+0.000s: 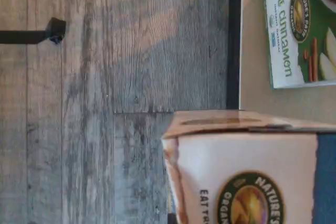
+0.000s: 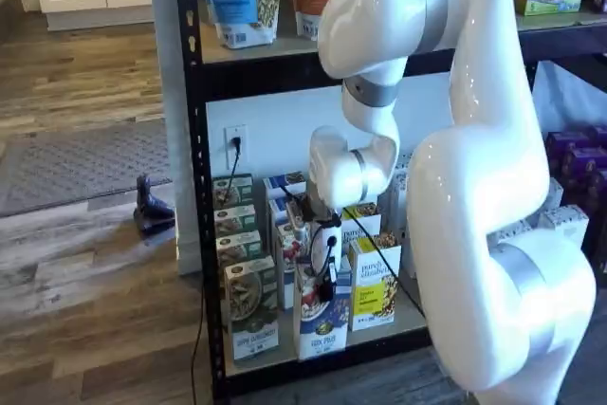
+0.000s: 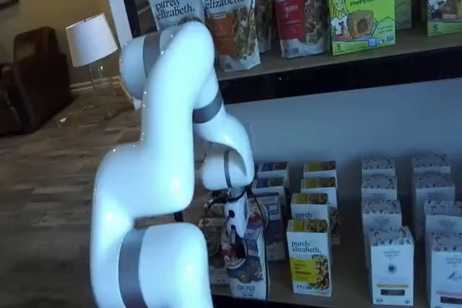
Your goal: Pick up the blue and white box that is on the bottom shelf, the second box from the left
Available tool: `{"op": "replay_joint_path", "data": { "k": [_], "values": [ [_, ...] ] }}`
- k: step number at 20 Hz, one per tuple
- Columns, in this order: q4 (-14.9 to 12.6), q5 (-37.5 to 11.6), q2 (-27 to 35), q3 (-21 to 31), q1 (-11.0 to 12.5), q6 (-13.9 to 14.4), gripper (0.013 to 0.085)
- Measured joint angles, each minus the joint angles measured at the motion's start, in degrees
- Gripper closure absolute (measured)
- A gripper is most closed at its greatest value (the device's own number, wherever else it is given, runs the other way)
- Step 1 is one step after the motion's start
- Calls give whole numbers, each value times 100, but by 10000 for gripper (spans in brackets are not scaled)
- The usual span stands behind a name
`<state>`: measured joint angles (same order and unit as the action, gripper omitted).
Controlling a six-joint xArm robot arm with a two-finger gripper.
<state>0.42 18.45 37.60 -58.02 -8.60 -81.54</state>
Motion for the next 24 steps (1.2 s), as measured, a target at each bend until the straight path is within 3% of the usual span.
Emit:
{"op": "replay_joint_path", "data": {
  "k": [8, 24],
  "values": [
    [-552, -58, -493, 536, 72, 448, 450],
    [-730, 287, -1556, 1369, 166, 516, 450]
  ]
}}
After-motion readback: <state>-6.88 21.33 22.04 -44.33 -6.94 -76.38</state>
